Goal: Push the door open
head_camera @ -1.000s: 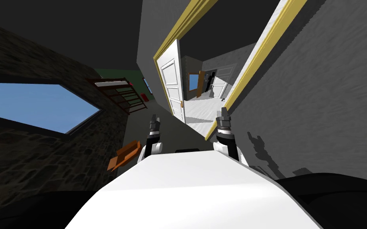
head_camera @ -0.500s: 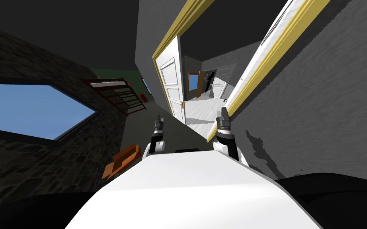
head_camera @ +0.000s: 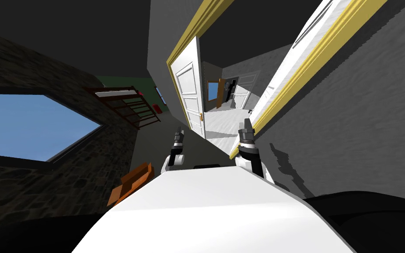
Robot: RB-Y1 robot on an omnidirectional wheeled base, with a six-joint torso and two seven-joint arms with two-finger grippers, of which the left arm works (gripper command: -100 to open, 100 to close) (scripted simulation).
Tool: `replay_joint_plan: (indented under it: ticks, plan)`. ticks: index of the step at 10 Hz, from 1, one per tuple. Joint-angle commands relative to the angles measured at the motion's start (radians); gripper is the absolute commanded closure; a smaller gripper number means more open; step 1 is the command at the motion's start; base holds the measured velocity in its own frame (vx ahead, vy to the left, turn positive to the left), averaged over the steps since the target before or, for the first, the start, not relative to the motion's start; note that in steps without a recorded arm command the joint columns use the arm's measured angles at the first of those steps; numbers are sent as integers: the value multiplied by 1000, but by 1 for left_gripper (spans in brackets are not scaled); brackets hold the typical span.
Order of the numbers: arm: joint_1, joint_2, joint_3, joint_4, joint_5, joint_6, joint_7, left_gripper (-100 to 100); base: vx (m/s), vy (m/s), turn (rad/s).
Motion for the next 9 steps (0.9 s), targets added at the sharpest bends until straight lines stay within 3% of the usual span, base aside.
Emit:
replay_joint_plan:
  ticks: [1, 5, 9]
  plan:
    - [-21, 2, -9, 36, -2, -5, 9, -100, 86, 58, -24]
    - [-69, 8, -35, 111, -6, -10, 34, -100, 93, 58, -26]
    - [-143, 16, -76, 228, -13, -17, 72, -100, 126, 82, -39]
